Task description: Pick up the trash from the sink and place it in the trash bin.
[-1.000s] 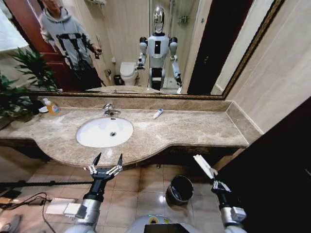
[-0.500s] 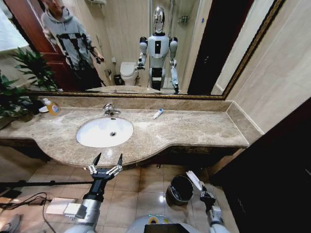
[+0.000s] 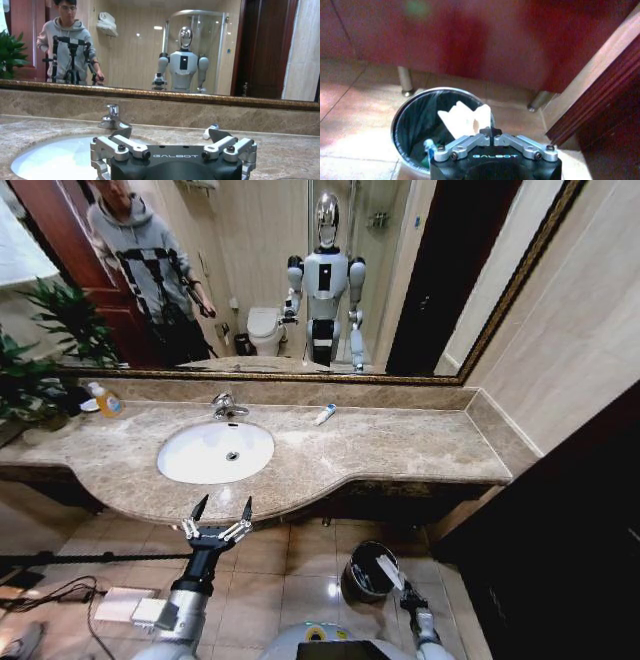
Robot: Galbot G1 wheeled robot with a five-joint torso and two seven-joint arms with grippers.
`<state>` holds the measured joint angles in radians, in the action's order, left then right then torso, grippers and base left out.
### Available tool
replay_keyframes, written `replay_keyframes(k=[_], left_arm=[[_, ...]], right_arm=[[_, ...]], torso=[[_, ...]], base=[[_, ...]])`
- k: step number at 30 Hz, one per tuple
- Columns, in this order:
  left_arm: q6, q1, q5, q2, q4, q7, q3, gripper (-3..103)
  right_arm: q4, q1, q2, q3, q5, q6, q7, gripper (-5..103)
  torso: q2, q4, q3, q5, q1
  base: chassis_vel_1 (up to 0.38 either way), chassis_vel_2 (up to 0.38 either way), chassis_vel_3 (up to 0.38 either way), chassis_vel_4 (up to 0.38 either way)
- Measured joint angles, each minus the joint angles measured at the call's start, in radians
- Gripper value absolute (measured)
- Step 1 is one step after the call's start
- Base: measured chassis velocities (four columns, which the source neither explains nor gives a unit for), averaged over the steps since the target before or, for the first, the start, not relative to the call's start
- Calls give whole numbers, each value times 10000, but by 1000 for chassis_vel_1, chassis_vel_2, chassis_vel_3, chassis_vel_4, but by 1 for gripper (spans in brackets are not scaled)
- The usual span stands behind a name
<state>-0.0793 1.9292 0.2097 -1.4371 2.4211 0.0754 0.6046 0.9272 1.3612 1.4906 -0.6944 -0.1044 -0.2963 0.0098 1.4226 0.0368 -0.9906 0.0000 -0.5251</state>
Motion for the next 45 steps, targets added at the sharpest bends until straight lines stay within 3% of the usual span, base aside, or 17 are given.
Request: replay_keyframes(k=[11, 13, 14, 19, 20, 22, 25, 29, 35, 37, 39, 45], left_arm=[[-1, 0, 0, 0, 0, 0, 0, 100], [0, 0, 0, 0, 0, 0, 0, 100], [0, 0, 0, 0, 0, 0, 0, 100], [-1, 0, 0, 0, 0, 0, 0, 100], [0, 0, 0, 0, 0, 0, 0, 100], [0, 0, 0, 0, 0, 0, 0, 100], [-1, 0, 0, 0, 0, 0, 0, 100], [0, 0, 0, 0, 0, 0, 0, 100], [0, 0, 0, 0, 0, 0, 0, 100], [0, 0, 0, 0, 0, 0, 0, 100], [0, 0, 0, 0, 0, 0, 0, 100], [0, 0, 0, 0, 0, 0, 0, 100]], right_arm=[[-807, -460, 177, 19, -375, -242, -149, -1], [-801, -473, 179, 18, -388, -243, -169, 4], [-786, -473, 177, 19, -401, -252, -187, 15], [-743, -452, 187, 18, -402, -272, -192, 25], [-706, -421, 194, 18, -401, -281, -193, 37], [-656, -384, 196, 18, -400, -287, -194, 37], [-570, -326, 183, 19, -394, -336, -200, 52], [-533, -289, 163, 18, -392, -406, -244, 63], [-300, -87, 169, 36, -373, -503, -276, 90], [-254, -60, 168, 37, -365, -513, -276, 90], [109, 110, 163, 39, -341, -574, -270, 100], [1536, 672, 123, 34, -183, -561, -185, 100]], torso=[[0, 0, 0, 0, 0], [0, 0, 0, 0, 0], [0, 0, 0, 0, 0], [0, 0, 0, 0, 0], [0, 0, 0, 1, 0], [0, 0, 0, 0, 0], [0, 0, 0, 0, 0], [0, 0, 1, 0, 0], [0, 0, 1, 1, 0], [0, 0, 1, 0, 0], [0, 0, 0, 1, 0], [0, 0, 1, -1, 1]], base=[[0, 0, 0, 0], [0, 0, 0, 0], [0, 0, 0, 0], [0, 0, 0, 0], [0, 0, 0, 0], [0, 0, 0, 0], [0, 0, 0, 0], [0, 0, 0, 0], [0, 0, 0, 0], [0, 0, 0, 0], [0, 0, 0, 0], [0, 0, 0, 0]])
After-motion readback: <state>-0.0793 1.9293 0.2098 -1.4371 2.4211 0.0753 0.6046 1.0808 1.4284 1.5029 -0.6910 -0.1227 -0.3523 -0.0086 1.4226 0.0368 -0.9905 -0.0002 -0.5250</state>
